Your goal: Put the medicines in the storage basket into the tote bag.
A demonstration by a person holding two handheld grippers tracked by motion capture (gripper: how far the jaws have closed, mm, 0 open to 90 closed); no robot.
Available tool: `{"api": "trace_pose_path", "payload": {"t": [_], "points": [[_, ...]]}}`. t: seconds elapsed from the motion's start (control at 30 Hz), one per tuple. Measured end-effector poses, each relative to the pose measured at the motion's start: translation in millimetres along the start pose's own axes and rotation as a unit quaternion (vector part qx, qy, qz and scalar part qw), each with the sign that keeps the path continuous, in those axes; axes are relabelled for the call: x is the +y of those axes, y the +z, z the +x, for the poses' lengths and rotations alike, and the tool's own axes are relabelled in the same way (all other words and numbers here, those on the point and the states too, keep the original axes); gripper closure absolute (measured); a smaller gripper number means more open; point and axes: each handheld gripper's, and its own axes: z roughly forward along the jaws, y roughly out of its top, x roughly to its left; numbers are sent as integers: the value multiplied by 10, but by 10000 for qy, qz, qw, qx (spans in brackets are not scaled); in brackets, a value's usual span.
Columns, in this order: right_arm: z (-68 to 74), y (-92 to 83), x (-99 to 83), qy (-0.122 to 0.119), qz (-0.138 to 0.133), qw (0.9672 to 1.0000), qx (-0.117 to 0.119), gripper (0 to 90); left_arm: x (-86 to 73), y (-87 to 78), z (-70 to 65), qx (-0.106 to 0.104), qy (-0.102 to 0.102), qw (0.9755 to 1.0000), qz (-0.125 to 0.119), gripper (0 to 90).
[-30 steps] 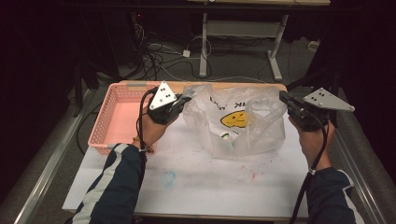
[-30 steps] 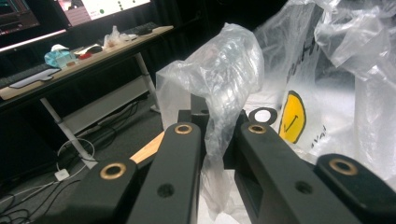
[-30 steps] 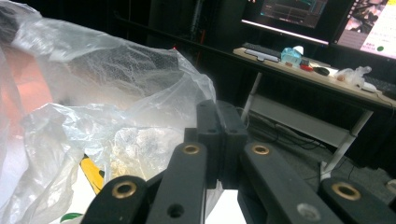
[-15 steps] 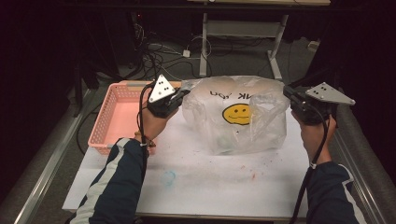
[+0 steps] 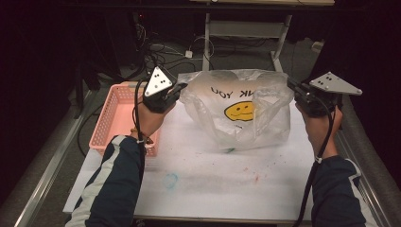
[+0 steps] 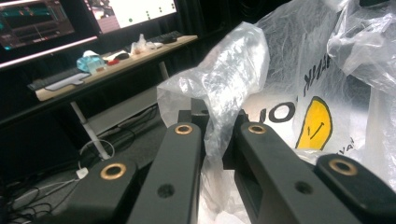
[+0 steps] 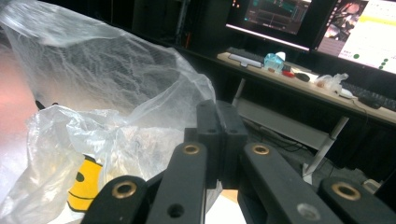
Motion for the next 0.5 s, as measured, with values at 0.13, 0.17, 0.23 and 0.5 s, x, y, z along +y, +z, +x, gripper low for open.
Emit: {"api": "trace_pose_path", "payload": {"t": [0.13,0.17,0.23,0.5], "points": [[-31,-52,111,5,-100,9999,-46,900,166,-107,34,74,50,9999,-124,867],[-38,-68,142,-18,-138,9999,-48,900,205,-135,41,61,39,9998,-168,868],[-49,-98,207,-7,-221,9998,-26,900,278,-198,42,137,113,9996,-233,868],[11,-129,422,-90,-400,9991,42,900,440,-327,86,237,104,9987,-431,867]]}}
